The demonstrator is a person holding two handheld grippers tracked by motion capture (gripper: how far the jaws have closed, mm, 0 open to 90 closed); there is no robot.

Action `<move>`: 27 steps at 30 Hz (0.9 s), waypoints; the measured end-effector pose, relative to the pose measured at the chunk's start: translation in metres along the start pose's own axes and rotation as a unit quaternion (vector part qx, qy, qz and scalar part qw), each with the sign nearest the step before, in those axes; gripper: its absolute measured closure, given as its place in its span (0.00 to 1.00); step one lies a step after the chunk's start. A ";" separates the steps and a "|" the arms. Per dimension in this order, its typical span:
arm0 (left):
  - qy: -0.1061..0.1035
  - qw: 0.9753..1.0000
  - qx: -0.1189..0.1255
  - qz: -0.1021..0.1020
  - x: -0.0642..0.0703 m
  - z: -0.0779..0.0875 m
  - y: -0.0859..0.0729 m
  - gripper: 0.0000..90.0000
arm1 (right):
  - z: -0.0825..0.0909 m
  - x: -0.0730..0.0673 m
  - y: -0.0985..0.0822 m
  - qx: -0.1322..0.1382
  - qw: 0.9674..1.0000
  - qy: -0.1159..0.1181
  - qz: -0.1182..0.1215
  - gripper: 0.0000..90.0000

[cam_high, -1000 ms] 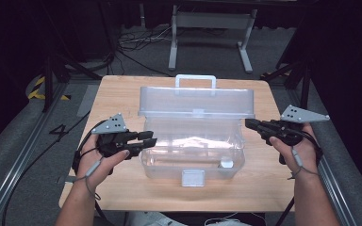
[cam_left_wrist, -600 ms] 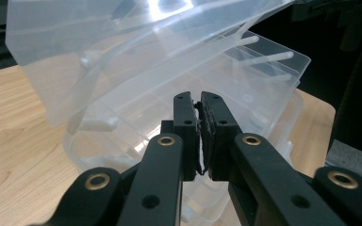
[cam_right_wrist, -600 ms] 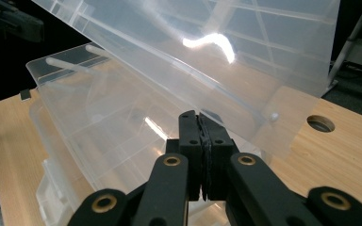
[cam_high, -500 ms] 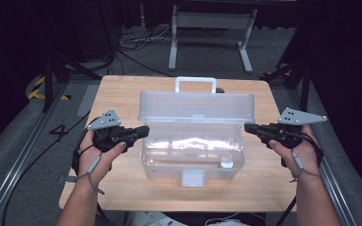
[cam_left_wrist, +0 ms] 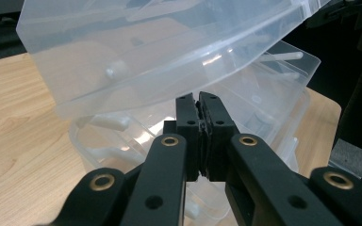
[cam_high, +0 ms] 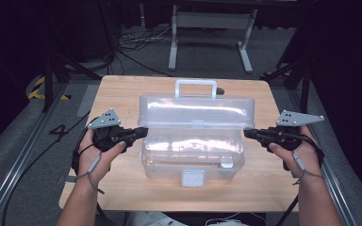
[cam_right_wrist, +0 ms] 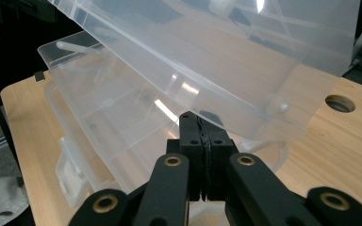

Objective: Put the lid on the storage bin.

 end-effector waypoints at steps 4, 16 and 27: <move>-0.002 1.000 -0.004 0.003 0.000 0.001 0.000 0.99 | -0.002 -0.002 -0.003 -0.016 1.000 0.004 -0.001 0.99; 0.000 0.999 -0.039 -0.003 0.002 0.003 -0.004 1.00 | -0.004 -0.005 -0.008 -0.045 0.999 0.012 -0.002 0.99; 0.007 0.996 -0.081 -0.025 0.005 0.004 -0.010 1.00 | -0.005 -0.009 -0.015 -0.078 0.996 0.028 -0.013 0.99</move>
Point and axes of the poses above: each handheld gripper's, and its own axes: z roughly backward along the jaws, y roughly out of its top, x roughly to its right, the point moved 7 cm from there along -z, roughly forward along the jaws, and after that the axes turned 12 degrees about y, right-handed, at the moved point
